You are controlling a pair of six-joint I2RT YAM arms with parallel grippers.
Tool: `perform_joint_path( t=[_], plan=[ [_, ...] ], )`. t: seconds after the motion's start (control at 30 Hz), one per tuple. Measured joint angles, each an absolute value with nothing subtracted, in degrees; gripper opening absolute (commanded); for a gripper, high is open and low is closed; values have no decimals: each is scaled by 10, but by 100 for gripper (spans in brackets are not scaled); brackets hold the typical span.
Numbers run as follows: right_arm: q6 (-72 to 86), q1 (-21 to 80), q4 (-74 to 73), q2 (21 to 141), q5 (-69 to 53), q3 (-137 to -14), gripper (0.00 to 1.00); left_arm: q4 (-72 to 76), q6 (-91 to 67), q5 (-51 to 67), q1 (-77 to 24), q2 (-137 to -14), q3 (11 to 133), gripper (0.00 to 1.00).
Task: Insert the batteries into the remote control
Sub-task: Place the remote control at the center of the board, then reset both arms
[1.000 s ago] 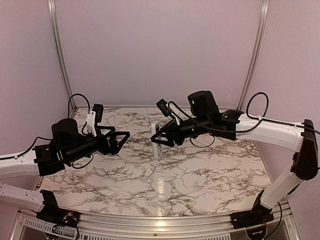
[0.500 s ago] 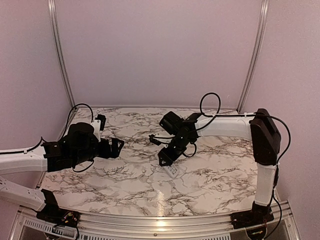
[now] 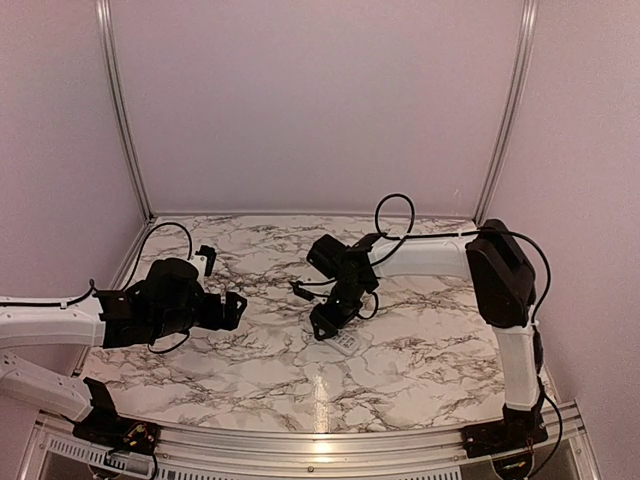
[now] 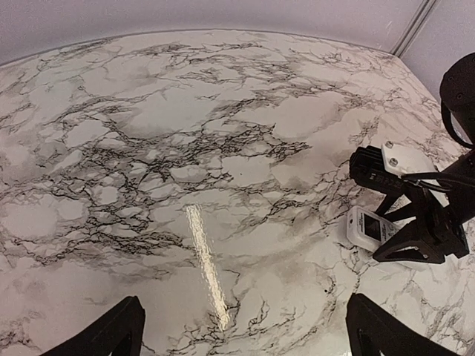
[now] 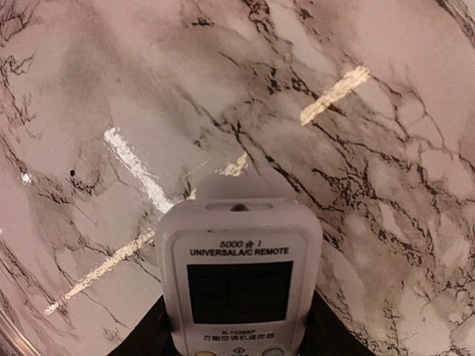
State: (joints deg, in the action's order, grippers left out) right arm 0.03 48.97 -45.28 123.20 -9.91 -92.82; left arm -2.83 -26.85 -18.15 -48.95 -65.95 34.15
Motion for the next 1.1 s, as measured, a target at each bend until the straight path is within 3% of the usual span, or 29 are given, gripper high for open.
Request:
perform_joint_path(
  t=[0.13, 0.23, 0.3, 0.67, 0.9, 1.1],
  plan=[
    [6, 490, -453, 1237, -98, -932, 60, -28, -268, -178, -489, -660, 331, 99],
    [10, 490, -450, 1237, -100, -932, 87, -26, -267, -168, -488, -660, 331, 99],
    [14, 490, -442, 1234, -102, -931, 97, -26, -267, -160, -486, -660, 331, 99],
    [29, 467, -369, 1105, -159, -839, 99, -71, -248, -128, -462, -667, 413, 99],
    [50, 359, -240, 948, -238, -717, 99, -116, -222, -104, -418, -712, 533, 99],
    [82, 263, -124, 837, -286, -578, 99, -129, -212, -68, -366, -750, 565, 99]
  ],
)
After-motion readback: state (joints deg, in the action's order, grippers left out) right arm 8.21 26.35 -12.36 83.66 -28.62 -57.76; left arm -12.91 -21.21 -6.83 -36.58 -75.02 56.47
